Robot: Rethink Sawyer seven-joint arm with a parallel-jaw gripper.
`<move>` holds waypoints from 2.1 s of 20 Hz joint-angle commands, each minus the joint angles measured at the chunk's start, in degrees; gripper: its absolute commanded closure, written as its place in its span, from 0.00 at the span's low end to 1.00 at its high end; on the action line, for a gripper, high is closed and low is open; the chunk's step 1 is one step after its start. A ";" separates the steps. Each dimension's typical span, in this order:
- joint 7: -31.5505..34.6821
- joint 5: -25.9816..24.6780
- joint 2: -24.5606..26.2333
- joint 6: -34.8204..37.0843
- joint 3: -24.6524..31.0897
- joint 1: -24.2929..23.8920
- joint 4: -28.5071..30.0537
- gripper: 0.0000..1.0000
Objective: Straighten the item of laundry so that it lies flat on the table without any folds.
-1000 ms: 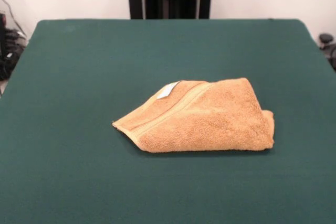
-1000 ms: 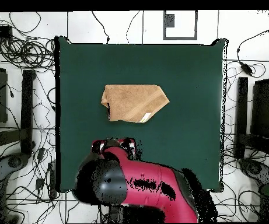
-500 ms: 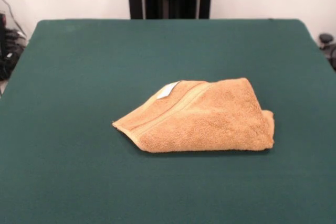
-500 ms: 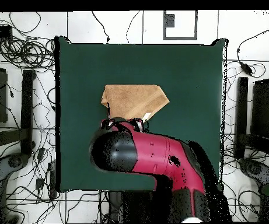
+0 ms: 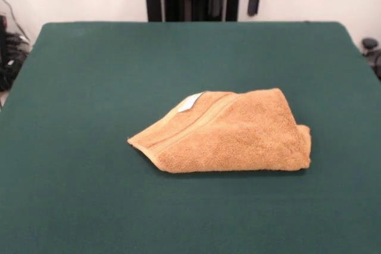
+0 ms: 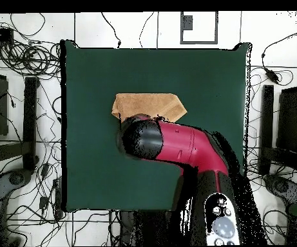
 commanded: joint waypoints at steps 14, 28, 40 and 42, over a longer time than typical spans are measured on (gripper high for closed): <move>13.45 2.34 20.39 -12.86 3.31 4.60 -13.40 0.00; 14.30 7.99 20.14 -16.37 6.25 5.84 -7.51 0.00; 7.93 7.20 20.42 -16.12 15.03 0.49 -4.15 0.00; 7.64 7.04 20.75 -17.01 17.35 -0.77 -3.28 0.00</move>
